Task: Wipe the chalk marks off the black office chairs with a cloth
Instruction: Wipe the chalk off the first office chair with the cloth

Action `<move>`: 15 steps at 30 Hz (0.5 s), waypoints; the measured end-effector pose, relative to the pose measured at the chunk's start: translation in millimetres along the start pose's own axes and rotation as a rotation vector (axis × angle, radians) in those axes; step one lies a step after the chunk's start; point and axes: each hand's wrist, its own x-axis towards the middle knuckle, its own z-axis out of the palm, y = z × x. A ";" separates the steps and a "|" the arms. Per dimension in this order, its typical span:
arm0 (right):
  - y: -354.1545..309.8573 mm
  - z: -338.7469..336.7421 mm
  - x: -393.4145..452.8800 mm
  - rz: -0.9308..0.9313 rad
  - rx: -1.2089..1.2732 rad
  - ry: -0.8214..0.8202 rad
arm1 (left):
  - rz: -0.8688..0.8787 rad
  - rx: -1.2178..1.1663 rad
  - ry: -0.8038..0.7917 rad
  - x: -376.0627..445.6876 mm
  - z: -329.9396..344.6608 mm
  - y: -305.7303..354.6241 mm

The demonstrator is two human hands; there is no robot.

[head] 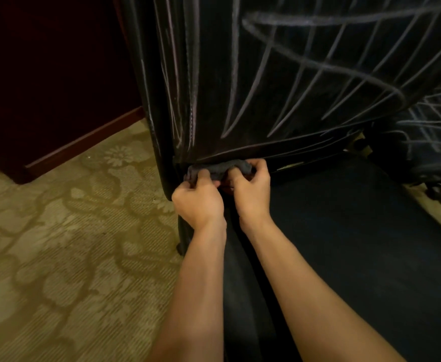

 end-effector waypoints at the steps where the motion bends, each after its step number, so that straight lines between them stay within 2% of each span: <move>1: -2.3 -0.6 1.7 0.040 0.027 0.008 | -0.012 -0.017 0.007 0.0 3.4 -0.1; 4: -7.8 -9.9 10.2 0.146 0.130 0.011 | -0.014 -0.066 0.011 -1.2 18.6 -3.7; 7: -13.6 -22.3 26.4 0.171 0.219 -0.019 | 0.051 0.022 0.007 3.3 36.2 -10.7; 9: -15.7 -32.8 38.6 0.169 0.231 0.004 | 0.103 0.170 -0.014 4.9 48.6 -15.9; 13: -16.4 -77.9 70.5 0.181 0.330 0.228 | 0.215 0.603 -0.131 -19.4 92.5 -28.2; 15: -15.2 -104.5 86.4 0.180 0.354 0.302 | 0.246 0.716 -0.180 -36.0 117.3 -36.6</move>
